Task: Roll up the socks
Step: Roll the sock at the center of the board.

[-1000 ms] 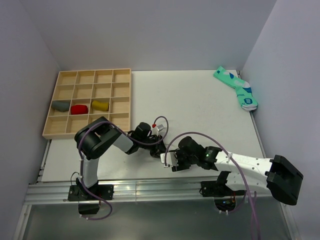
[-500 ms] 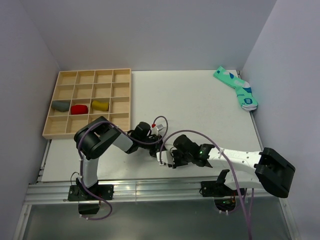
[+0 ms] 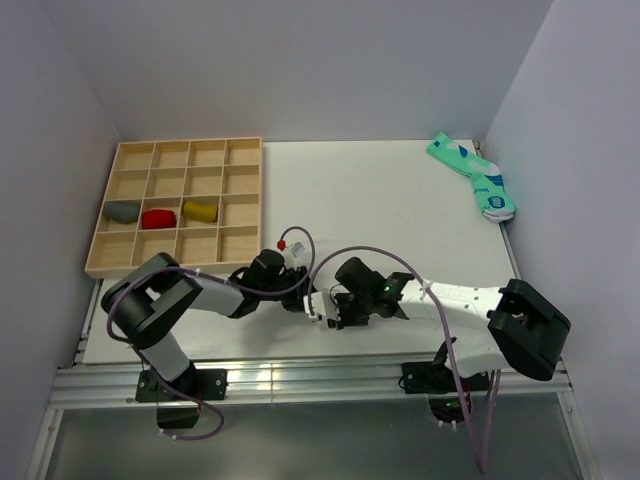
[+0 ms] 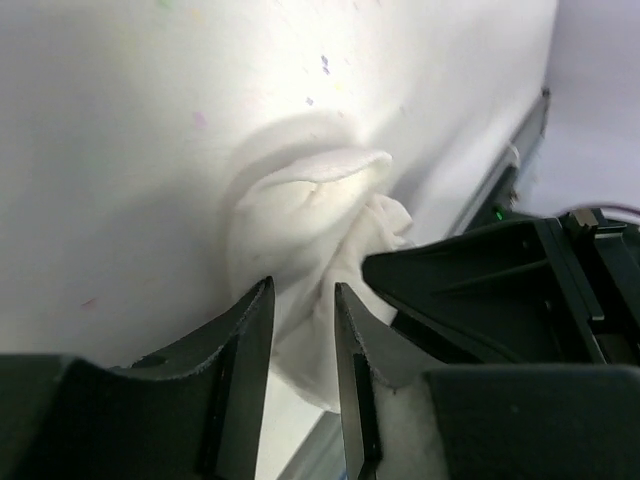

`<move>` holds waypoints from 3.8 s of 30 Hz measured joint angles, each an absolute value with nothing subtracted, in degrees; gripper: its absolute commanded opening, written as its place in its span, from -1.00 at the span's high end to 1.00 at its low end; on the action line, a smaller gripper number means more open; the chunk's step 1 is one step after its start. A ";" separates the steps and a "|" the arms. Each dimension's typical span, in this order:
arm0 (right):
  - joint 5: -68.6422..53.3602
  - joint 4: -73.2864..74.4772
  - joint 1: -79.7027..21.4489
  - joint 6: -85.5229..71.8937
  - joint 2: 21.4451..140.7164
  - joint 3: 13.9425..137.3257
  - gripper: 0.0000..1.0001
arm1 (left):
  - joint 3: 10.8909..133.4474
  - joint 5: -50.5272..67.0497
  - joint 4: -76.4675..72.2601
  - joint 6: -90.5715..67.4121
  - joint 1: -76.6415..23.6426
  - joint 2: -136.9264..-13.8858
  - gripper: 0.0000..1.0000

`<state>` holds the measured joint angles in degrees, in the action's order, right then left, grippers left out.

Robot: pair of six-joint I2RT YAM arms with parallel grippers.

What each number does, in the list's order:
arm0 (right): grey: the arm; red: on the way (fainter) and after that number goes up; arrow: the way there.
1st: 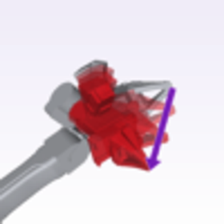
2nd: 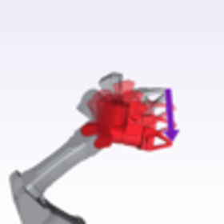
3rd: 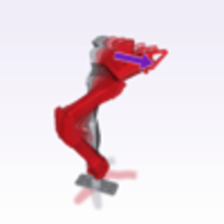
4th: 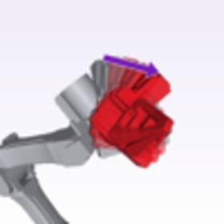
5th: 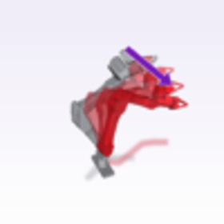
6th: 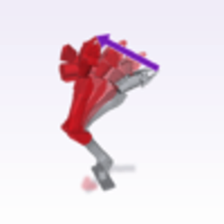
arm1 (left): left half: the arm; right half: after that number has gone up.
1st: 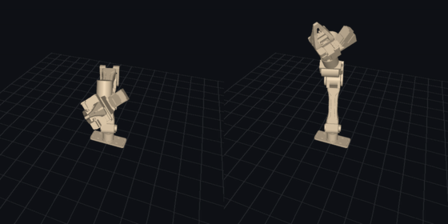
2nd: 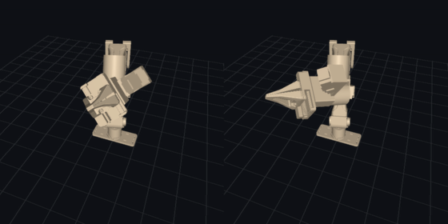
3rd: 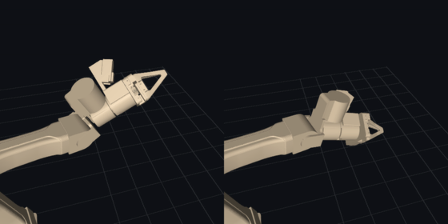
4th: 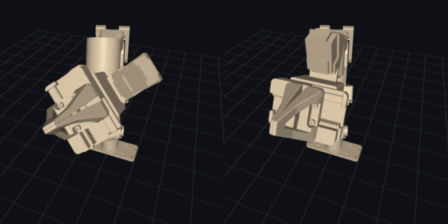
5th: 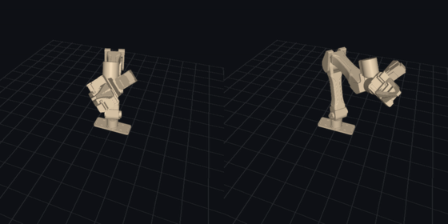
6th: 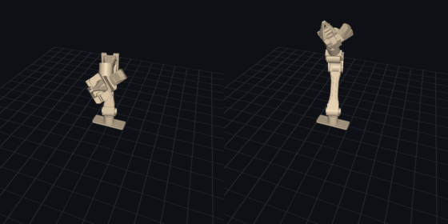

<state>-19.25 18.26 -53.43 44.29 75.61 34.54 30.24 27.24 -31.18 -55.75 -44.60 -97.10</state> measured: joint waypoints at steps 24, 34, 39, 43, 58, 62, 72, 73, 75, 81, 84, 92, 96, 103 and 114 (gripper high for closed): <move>-45.50 60.84 -35.64 48.93 113.86 71.11 0.58 | 11.31 2.02 -42.37 -39.35 -54.78 -69.73 0.15; -45.95 67.29 -35.20 47.44 118.04 72.97 0.58 | 18.28 -0.36 -41.74 -29.91 -60.86 -77.89 0.12; -45.93 68.01 -35.20 46.81 118.58 73.08 0.58 | 20.18 -0.34 -41.25 -27.66 -63.05 -80.95 0.11; -45.91 68.42 -35.20 46.24 119.09 73.47 0.58 | 21.15 -0.34 -40.84 -26.35 -64.05 -82.89 0.12; -45.06 68.25 -34.81 43.99 119.22 73.54 0.58 | 24.64 0.25 -39.66 -24.45 -65.10 -88.64 0.22; -44.23 68.14 -34.70 42.65 119.20 73.30 0.55 | 26.61 1.72 -39.48 -24.47 -65.10 -91.07 0.43; -40.58 64.97 -33.93 36.97 115.02 68.86 0.18 | 31.59 5.76 -38.24 -25.19 -65.06 -95.72 0.99; -39.83 64.18 -33.91 36.29 113.95 68.10 0.15 | 32.23 6.22 -38.26 -25.34 -65.01 -96.42 0.99; -38.35 62.52 -33.91 35.05 111.77 66.54 0.07 | 33.34 6.85 -38.17 -26.09 -64.86 -97.69 0.99; -34.24 56.60 -32.58 30.83 106.43 63.51 -0.02 | 34.26 8.03 -39.62 -28.18 -63.90 -99.55 0.99; -33.30 54.52 -31.38 30.00 104.47 63.07 -0.03 | 34.26 9.26 -40.49 -30.00 -62.35 -100.29 0.99; -29.74 45.39 -27.35 30.50 97.51 61.69 -0.05 | 36.10 13.61 -41.34 -34.24 -59.29 -102.89 0.99; -29.45 43.68 -24.49 31.44 94.50 59.48 -0.05 | 37.91 16.34 -41.23 -35.92 -58.30 -104.92 0.99; -30.74 41.21 -20.34 35.55 84.09 55.05 -0.03 | 40.25 22.92 -39.64 -40.56 -55.11 -107.26 0.99; -33.17 39.24 -19.09 44.12 72.86 44.82 -0.03 | 45.65 29.95 -29.45 -46.76 -52.10 -108.95 0.99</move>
